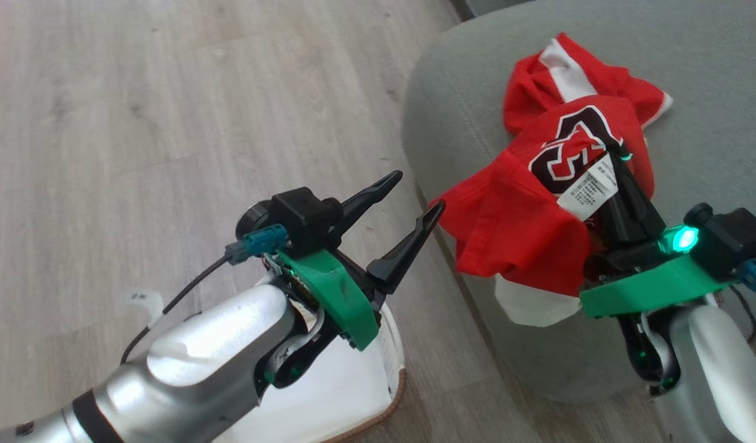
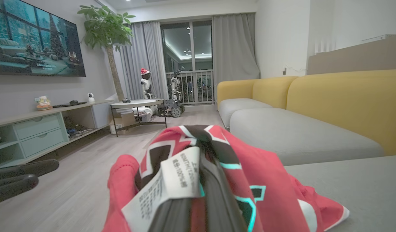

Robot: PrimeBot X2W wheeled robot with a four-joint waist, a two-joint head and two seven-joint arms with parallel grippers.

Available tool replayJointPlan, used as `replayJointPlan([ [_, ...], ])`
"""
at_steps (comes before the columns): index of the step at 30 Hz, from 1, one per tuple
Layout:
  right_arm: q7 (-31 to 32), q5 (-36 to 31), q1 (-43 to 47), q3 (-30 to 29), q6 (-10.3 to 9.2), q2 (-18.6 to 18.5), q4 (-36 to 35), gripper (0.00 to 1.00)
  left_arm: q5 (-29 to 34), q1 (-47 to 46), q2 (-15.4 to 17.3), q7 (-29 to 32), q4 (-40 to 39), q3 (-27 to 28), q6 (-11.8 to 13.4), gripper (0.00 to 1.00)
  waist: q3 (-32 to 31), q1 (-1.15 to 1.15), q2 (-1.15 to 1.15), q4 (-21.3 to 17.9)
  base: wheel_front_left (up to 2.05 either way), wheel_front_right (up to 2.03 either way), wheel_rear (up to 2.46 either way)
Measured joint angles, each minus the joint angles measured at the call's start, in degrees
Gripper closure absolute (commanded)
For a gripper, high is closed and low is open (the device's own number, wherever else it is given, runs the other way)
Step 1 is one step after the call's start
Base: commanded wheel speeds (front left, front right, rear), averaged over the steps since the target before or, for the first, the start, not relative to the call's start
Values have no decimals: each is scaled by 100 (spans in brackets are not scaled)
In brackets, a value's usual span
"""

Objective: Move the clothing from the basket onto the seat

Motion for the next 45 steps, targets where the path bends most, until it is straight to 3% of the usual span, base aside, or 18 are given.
replayJointPlan([
  [13, 132, -160, 274, -310, 0, 140, -519, 100, 101, 1, 78, -57, -79, 5, 67, 0, 132, 0, 0, -722, 0, 0, 0],
  [23, 196, -190, 344, -356, 0, 182, -737, 100, 152, 1, 98, -56, -133, -4, 76, 0, 194, 0, 0, -1054, 0, 0, 0],
  [34, 328, -263, 193, -535, 0, 179, -860, 100, 159, -9, 115, -47, -256, -9, 115, 0, 326, 0, 0, -1103, 0, 0, 0],
  [39, 490, -259, -507, -809, 0, 96, -886, 100, 211, -80, 165, 58, -360, -23, 114, 0, 541, 0, 0, -1011, 0, 0, 0],
  [45, 739, -234, -1466, -1211, 1, -324, -648, 100, 302, -361, 312, 214, -599, -34, 112, 0, 927, 0, 0, -816, 0, 0, 0],
])
